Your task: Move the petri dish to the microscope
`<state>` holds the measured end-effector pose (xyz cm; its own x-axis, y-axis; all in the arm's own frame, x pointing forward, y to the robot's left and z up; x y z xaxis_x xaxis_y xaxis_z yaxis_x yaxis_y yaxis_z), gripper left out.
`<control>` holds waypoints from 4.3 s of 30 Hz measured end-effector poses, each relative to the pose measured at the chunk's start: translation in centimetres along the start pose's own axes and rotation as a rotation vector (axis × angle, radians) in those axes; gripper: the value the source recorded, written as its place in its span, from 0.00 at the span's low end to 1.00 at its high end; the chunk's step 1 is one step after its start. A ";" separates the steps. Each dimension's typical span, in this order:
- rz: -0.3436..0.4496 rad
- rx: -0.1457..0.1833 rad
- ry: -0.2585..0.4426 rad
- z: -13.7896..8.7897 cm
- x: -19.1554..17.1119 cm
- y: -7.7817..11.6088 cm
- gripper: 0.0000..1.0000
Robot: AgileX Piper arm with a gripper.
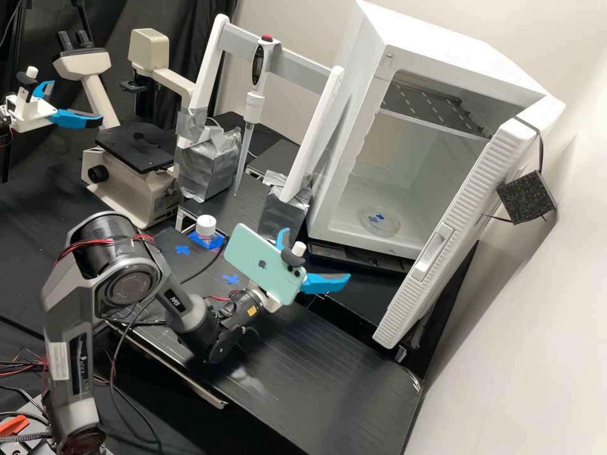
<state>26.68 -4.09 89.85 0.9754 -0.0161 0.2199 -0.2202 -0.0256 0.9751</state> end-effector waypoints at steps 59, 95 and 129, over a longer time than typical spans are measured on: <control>-0.121 -0.073 0.105 0.0 21.0 4.2 1.00; -0.172 -0.082 0.036 1.0 22.9 1.8 1.00; -0.176 -0.104 0.043 0.7 23.2 2.0 0.00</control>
<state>48.84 -5.19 96.83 0.9987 0.0222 0.0449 -0.0466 0.0792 0.9958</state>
